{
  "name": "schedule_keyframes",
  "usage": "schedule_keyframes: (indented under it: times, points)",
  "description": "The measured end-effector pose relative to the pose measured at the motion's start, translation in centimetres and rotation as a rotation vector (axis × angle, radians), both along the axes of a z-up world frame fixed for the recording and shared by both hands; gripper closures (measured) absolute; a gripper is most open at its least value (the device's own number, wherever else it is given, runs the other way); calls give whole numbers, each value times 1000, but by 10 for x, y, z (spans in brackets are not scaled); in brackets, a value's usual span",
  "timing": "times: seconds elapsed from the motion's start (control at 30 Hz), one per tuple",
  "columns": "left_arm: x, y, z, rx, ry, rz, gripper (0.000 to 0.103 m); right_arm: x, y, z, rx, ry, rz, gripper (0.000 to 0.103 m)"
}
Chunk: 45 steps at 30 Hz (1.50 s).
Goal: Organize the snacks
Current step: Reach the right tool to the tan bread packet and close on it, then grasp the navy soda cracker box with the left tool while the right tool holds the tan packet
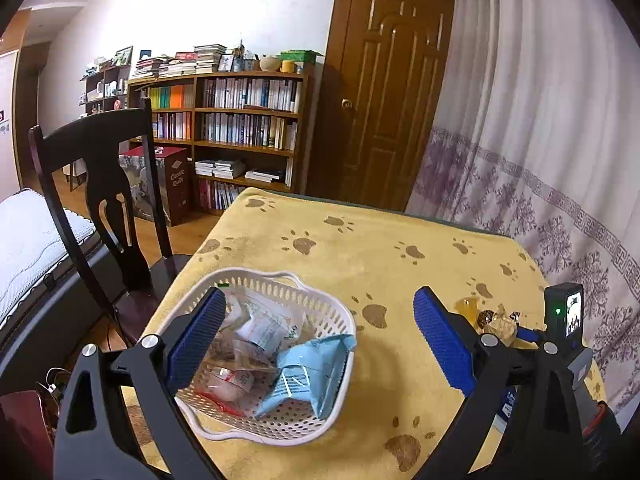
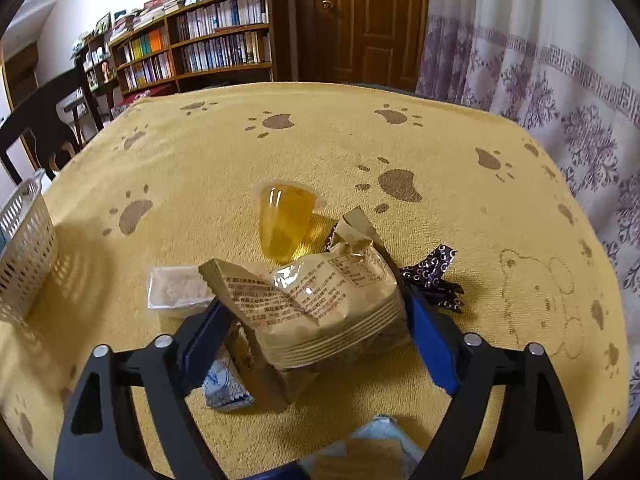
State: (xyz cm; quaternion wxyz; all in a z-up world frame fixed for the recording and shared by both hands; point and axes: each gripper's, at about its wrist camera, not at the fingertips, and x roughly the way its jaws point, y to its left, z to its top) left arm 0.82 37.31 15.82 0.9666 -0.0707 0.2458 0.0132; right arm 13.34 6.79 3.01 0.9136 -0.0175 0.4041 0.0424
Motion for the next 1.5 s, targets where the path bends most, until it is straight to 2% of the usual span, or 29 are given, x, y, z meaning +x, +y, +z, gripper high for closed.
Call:
schedule_keyframes:
  times: [0.03,0.1,0.43,0.7,0.97,1.27,1.5]
  points:
    - [0,-2,-2,5,3,-4,7,-1,0,0,-8,0,-2,29]
    - [1,-7,-4,14,10,-13,7,-4,-2,0,6,-1,-3,31]
    - [4,-31,-15,46,38,-57,7,-36,-33,16,163,-44,-33,32]
    - [9,-63,-28,76,78,-115,7,-58,-73,26,208,-92,-96,31]
    - [13,-107,-45,114,126,-184,7,-67,-102,15,209,-109,-160,31]
    - [22,-182,-86,124,233,-377,7,-69,-132,2,255,-116,-209,31]
    - [29,-230,-112,161,299,-505,7,-67,-129,-3,257,-109,-198,31]
